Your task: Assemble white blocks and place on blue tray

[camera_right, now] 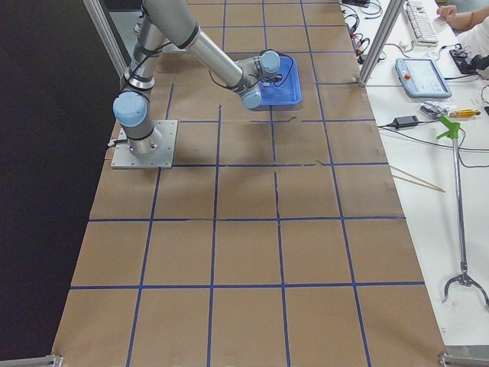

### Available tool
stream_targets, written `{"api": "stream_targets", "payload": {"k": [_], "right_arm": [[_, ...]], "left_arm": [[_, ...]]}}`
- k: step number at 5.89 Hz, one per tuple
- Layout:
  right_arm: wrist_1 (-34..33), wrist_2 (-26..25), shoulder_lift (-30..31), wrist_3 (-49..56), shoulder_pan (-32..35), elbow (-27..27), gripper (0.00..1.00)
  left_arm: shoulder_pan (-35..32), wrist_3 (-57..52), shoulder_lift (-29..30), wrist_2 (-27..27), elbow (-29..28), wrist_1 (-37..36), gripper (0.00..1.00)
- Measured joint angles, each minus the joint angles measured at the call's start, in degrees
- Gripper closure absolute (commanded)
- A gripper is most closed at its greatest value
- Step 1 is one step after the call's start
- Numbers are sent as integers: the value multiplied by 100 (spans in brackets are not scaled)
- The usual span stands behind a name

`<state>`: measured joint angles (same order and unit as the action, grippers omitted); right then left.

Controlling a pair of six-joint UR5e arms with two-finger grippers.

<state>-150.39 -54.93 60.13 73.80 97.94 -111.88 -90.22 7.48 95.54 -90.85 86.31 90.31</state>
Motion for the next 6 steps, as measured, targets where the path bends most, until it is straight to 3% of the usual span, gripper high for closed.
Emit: {"api": "stream_targets", "payload": {"k": [1, 2, 3, 6], "right_arm": [[1, 0, -1, -4, 3, 0, 49], [-1, 0, -1, -6, 5, 0, 38], [-9, 0, -1, -6, 5, 0, 0], [35, -21, 173, -197, -22, 187, 0]], "left_arm": [[-2, 0, 0, 4, 0, -1, 1], [-4, 2, 0, 6, 0, 0, 1], [-2, 4, 0, 6, 0, -1, 1], [1, 1, 14, 14, -2, -3, 1]]}}
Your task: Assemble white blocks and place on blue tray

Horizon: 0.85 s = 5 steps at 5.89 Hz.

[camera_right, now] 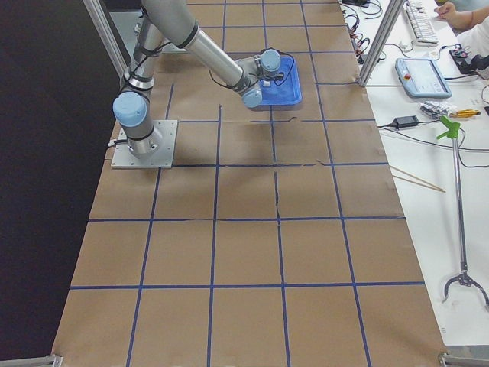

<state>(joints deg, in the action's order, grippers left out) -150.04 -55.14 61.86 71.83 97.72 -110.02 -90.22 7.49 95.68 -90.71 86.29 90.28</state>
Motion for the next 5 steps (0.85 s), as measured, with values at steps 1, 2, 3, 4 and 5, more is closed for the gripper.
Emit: {"api": "stream_targets", "payload": {"k": [1, 2, 3, 4, 5], "right_arm": [[313, -51, 212, -214, -48, 209, 0], [1041, -219, 501, -323, -154, 448, 0], [2109, -609, 894, -395, -308, 720, 0], [3197, -1084, 1236, -607, -487, 1015, 0], [4051, -1589, 1458, -1119, -699, 1345, 0]], "left_arm": [[-2, -1, 10, 0, -5, 1, 1], [-4, 1, 21, 1, -6, 5, 1], [-4, 8, 30, 4, -6, 4, 1], [-4, 16, 39, 5, -7, 0, 1], [-5, 22, 43, 2, -7, -2, 1]]}}
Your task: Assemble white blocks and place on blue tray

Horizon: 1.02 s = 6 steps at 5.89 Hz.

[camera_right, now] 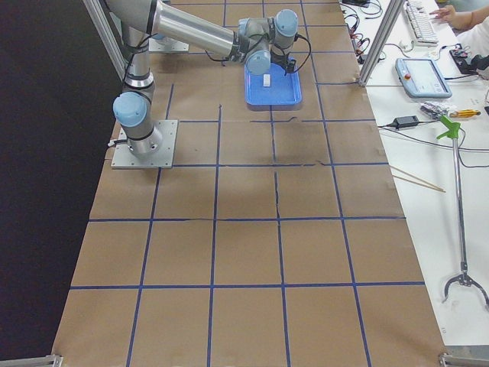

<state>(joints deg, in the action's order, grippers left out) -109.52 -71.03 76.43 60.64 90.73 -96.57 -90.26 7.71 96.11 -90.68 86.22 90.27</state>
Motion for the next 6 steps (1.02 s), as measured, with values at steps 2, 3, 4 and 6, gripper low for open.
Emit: {"api": "stream_targets", "payload": {"k": [2, 3, 4, 6], "right_arm": [[968, -842, 279, -1928, -326, 503, 0], [1385, -1237, 482, -3089, -373, 652, 0], [1845, -1582, 732, -4029, -395, 810, 0], [2591, -1763, 1098, -5478, -384, 1138, 0]], "left_arm": [[0, -4, 3, -1, 0, 0, 1], [2, -5, 4, -2, 0, -1, 1], [4, -6, 4, -2, 0, -1, 1], [5, -4, 4, 0, 0, -1, 1]]}}
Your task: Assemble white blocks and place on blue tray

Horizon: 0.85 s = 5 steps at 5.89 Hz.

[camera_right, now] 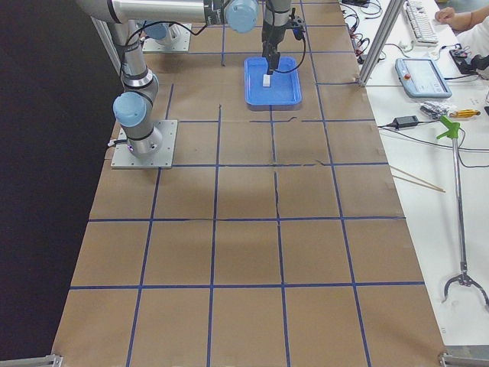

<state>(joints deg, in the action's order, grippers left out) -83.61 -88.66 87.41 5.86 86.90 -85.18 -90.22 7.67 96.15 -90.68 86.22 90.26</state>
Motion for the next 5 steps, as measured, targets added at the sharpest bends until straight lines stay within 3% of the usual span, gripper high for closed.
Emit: {"api": "stream_targets", "payload": {"k": [3, 5], "right_arm": [[253, 209, 171, -1144, 76, 24, 0], [248, 140, 183, -1303, 96, 31, 0]], "left_arm": [[-1, 6, 0, -2, 8, 0, 1], [-4, 4, 6, -2, 9, 0, 1]]}}
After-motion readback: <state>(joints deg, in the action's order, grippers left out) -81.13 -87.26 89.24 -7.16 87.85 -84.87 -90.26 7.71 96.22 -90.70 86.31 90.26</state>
